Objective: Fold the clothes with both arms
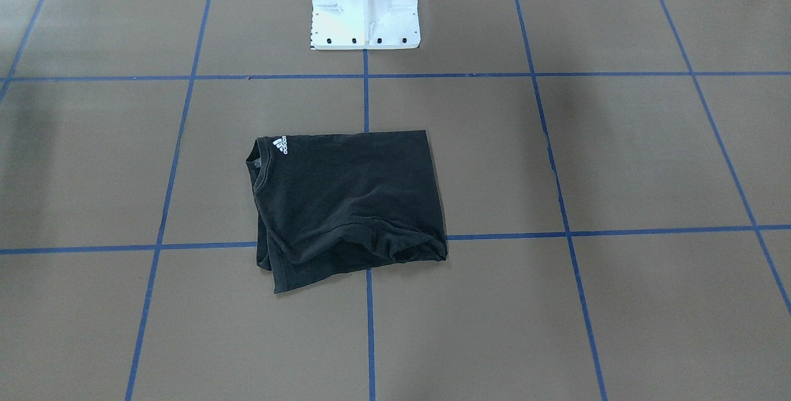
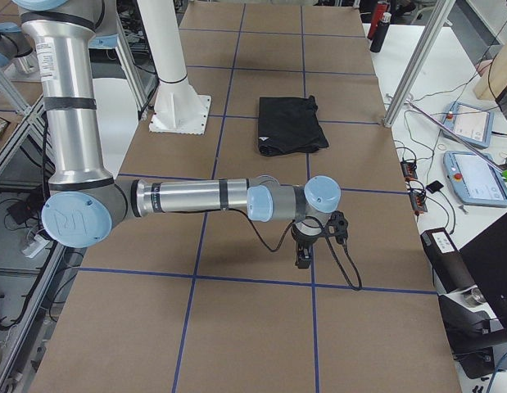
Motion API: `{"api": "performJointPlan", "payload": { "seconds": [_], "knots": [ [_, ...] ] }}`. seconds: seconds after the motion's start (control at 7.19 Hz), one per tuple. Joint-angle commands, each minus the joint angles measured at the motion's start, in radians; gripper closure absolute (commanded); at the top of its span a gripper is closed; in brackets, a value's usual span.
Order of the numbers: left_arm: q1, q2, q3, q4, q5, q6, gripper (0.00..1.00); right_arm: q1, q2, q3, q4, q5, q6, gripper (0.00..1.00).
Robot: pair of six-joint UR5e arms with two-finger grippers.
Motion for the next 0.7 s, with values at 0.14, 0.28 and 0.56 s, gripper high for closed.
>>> {"api": "performJointPlan", "payload": {
  "seconds": [0.14, 0.28, 0.56],
  "knots": [
    [0.0, 0.0, 0.0, 0.0, 0.0, 0.0, 0.0, 0.001, -0.002, 0.002, 0.0, 0.0, 0.0, 0.0],
    [0.0, 0.0, 0.0, 0.0, 0.0, 0.0, 0.0, 0.001, -0.004, 0.006, 0.0, 0.0, 0.0, 0.0],
    [0.0, 0.0, -0.001, -0.002, 0.0, 0.0, 0.0, 0.006, -0.004, 0.009, 0.0, -0.002, 0.002, 0.0]
  ]
}}
